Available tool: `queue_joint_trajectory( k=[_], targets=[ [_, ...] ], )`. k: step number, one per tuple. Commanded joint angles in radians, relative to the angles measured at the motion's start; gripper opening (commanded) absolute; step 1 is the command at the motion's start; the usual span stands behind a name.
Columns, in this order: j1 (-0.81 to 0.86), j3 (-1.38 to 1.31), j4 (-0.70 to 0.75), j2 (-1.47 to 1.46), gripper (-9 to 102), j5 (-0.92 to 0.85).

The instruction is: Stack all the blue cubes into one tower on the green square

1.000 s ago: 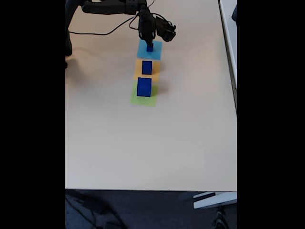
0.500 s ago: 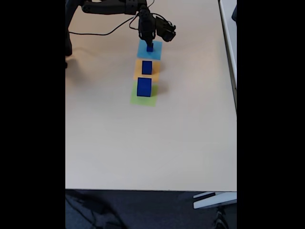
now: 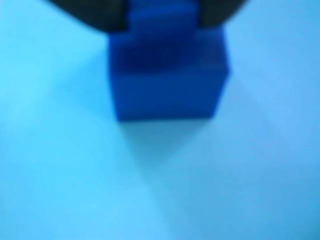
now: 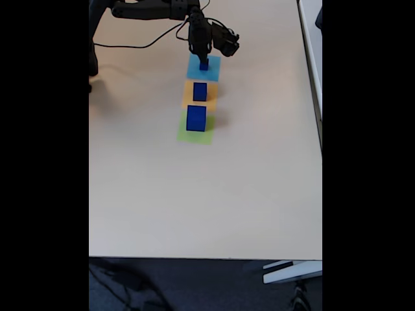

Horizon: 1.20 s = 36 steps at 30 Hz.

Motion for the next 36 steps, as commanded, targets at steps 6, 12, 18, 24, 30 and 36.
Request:
queue_joint_trajectory(
  k=[6,12,18,24,30,36],
  targets=[
    [0.006,-0.034,-0.017,0.043,6,-0.014],
    [0.008,-0.038,-0.017,0.041,10,-0.017],
    [0.006,-0.040,-0.017,0.041,14,-0.020],
    [0.006,-0.043,-0.017,0.041,18,-0.017],
    [0.006,-0.052,-0.017,0.040,18,-0.023],
    [-0.003,-0.067,-0.011,0.043,18,-0.025]
  ],
)
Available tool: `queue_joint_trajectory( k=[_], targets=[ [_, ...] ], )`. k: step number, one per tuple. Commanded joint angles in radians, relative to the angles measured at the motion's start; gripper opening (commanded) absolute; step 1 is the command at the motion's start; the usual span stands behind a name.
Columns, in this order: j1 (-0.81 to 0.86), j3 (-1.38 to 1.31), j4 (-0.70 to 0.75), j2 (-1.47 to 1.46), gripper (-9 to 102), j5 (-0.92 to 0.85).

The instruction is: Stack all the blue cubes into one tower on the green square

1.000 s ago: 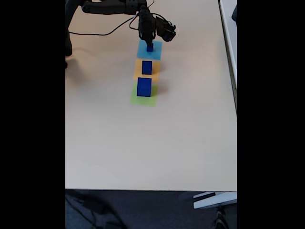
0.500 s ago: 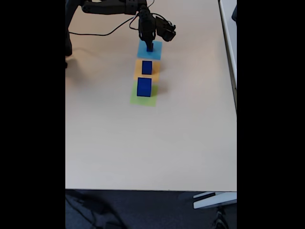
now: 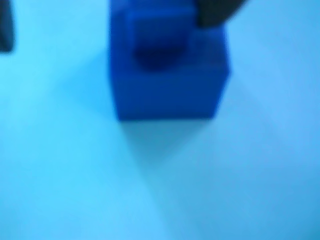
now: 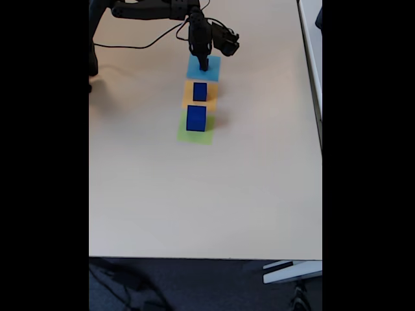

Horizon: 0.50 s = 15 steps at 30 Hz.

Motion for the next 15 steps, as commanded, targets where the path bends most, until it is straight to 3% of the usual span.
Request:
queue_joint_trajectory(
  k=[1,15],
  targets=[
    [-0.005,-0.074,-0.011,0.044,18,-0.008],
    [-0.037,-0.124,0.080,0.121,19,0.000]
  ],
)
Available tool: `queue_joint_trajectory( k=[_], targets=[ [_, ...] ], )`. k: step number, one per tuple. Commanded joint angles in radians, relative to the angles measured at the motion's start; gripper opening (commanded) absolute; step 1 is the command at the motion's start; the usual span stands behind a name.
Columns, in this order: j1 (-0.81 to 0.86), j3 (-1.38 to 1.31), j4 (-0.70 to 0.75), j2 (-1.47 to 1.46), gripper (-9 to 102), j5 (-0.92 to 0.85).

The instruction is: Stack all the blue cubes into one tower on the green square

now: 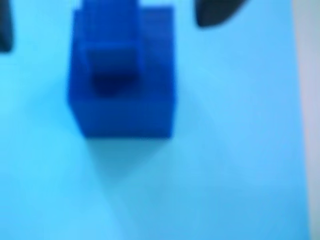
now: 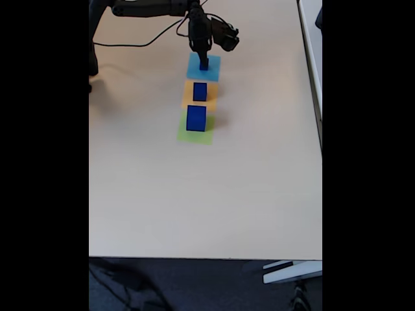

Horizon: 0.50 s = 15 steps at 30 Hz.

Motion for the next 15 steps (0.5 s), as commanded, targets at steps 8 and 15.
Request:
queue_joint_trajectory(
  k=[8,15],
  targets=[
    [0.028,-0.089,0.040,0.175,22,-0.058],
    [0.092,-0.091,0.040,0.215,24,-0.147]
  ],
)
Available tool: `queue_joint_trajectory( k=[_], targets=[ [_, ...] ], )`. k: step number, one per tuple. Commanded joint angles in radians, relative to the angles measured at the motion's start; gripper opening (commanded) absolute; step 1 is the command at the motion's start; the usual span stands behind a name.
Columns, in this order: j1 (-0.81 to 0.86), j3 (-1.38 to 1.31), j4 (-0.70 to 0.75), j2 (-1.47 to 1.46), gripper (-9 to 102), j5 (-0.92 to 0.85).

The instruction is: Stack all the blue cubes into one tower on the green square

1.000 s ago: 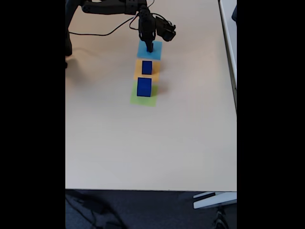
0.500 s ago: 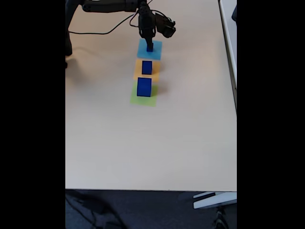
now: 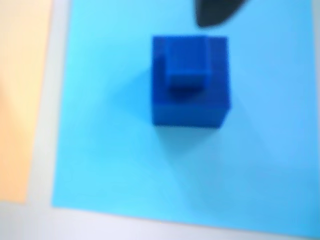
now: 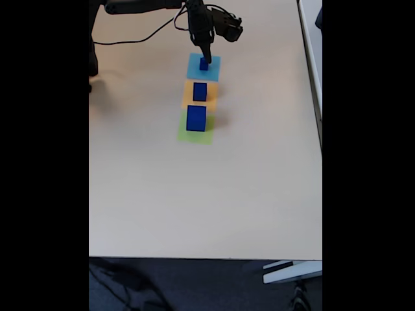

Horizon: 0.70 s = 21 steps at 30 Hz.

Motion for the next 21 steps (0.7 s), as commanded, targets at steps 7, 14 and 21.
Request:
queue_joint_trajectory(
  k=[7,14,21],
  targets=[
    [0.080,-0.043,-0.003,0.118,28,-0.074],
    [0.115,0.038,-0.041,0.143,30,-0.091],
    [0.155,0.143,-0.137,0.143,30,-0.132]
  ],
)
